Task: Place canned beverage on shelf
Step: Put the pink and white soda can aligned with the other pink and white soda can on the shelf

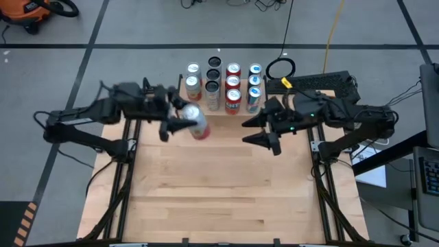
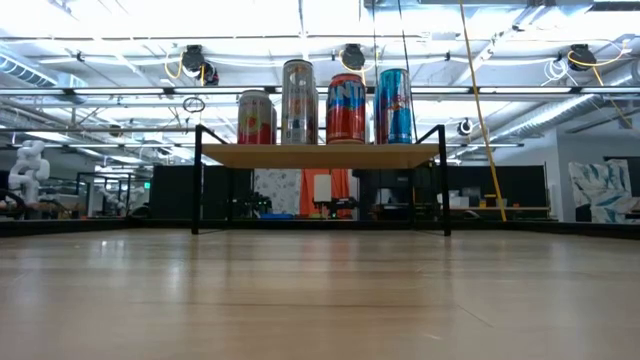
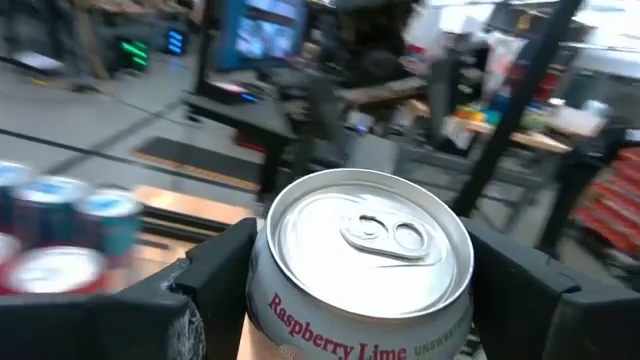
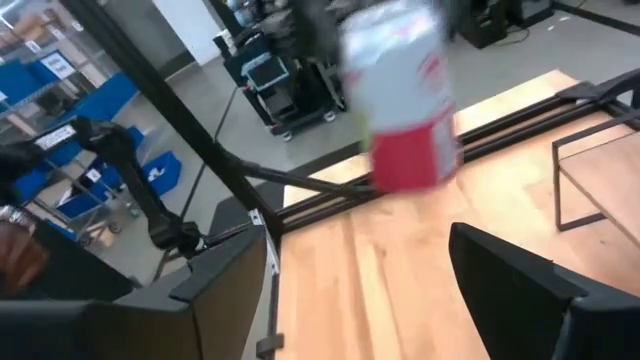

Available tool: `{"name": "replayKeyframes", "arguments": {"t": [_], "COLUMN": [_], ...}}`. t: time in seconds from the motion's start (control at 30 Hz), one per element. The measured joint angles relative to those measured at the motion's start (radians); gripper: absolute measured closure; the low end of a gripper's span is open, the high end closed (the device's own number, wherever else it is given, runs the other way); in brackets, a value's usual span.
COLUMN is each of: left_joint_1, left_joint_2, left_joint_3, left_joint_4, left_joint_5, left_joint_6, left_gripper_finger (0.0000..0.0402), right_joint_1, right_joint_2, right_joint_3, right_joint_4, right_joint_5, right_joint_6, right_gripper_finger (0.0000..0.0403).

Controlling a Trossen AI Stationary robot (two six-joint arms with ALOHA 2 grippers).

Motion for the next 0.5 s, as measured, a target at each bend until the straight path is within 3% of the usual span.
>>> {"name": "replayKeyframes", "arguments": {"t": [0.23, 0.5], "left_joint_1": [0.231, 0.427], "left_joint_2": [-0.074, -0.076], "left_joint_3": [0.001, -0.029], "left_joint_4": [-0.076, -0.089], "left_joint_5": [0.138, 0.332], "left_joint_6": [0.078, 0.187], "left_gripper_finger": [0.0117, 0.0117], "right_joint_1": [0.079, 0.224], "right_joint_2": [-0.04, -0.052], "right_joint_3": [-0.052, -0.294], "right_joint_4": [-0.033, 0.265], "right_joint_5": [0.087, 0.161], "right_joint_6": [0.031, 0.197], "right_gripper_finger": [0.0114, 0.0115]}}
